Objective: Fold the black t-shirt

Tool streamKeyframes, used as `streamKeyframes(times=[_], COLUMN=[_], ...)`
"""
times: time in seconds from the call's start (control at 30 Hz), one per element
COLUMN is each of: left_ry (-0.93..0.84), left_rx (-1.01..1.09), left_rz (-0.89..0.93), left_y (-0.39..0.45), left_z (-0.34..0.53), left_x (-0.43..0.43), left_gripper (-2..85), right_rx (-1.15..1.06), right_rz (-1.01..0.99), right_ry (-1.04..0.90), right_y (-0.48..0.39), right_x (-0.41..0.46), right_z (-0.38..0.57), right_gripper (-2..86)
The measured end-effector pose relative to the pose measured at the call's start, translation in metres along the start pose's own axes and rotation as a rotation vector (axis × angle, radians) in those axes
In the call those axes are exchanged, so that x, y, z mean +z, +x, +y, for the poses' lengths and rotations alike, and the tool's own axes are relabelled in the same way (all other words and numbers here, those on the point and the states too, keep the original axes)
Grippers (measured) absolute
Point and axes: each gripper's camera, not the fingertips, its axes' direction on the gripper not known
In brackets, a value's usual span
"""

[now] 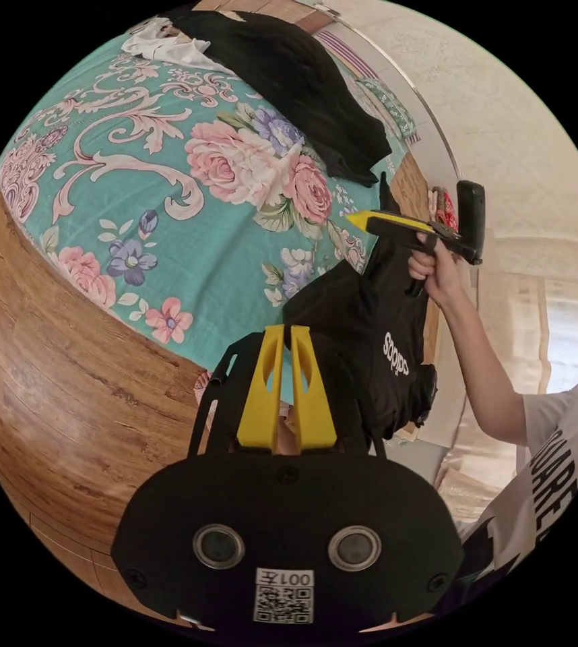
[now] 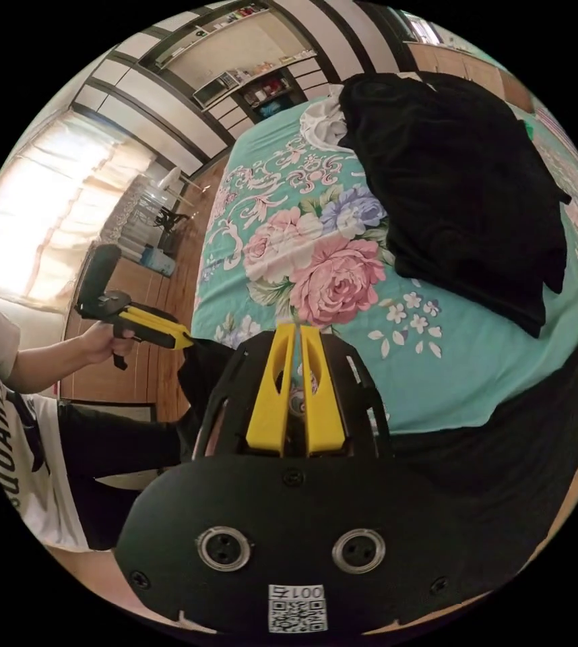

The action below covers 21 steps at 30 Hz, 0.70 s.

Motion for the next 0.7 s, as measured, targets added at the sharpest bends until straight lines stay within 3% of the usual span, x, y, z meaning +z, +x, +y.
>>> streamKeyframes(times=[0.17, 0.3, 0.5, 0.6, 0.7], left_ry=[-0.042, -0.051, -0.057, -0.017, -0.009], left_rx=[0.028, 0.015, -0.005, -0.025, -0.082], left_rz=[-0.032, -0.037, -0.038, -0.009, -0.13], left_y=[-0.017, -0.032, -0.052, -0.06, -0.069], left_z=[-0.016, -0.024, -0.032, -0.036, -0.04], left_x=[-0.014, -0.025, -0.042, -0.052, -0.058], left_gripper=[-1.1, -1.1, -0.9, -0.9, -0.9], right_rx=[-0.077, -0.082, -0.099, -0.032, 0.026], right_rz=[0.031, 0.091, 0.227, 0.161, 0.07], right_ry=[-0.158, -0.223, -0.169, -0.112, -0.057], right_y=[-0.025, -0.036, -0.04, -0.026, -0.014], right_x=[0.035, 0.075, 0.083, 0.083, 0.089], right_z=[0.035, 0.043, 0.059, 0.073, 0.092], right_gripper=[6.6, 3.2, 0.9, 0.8, 1.3])
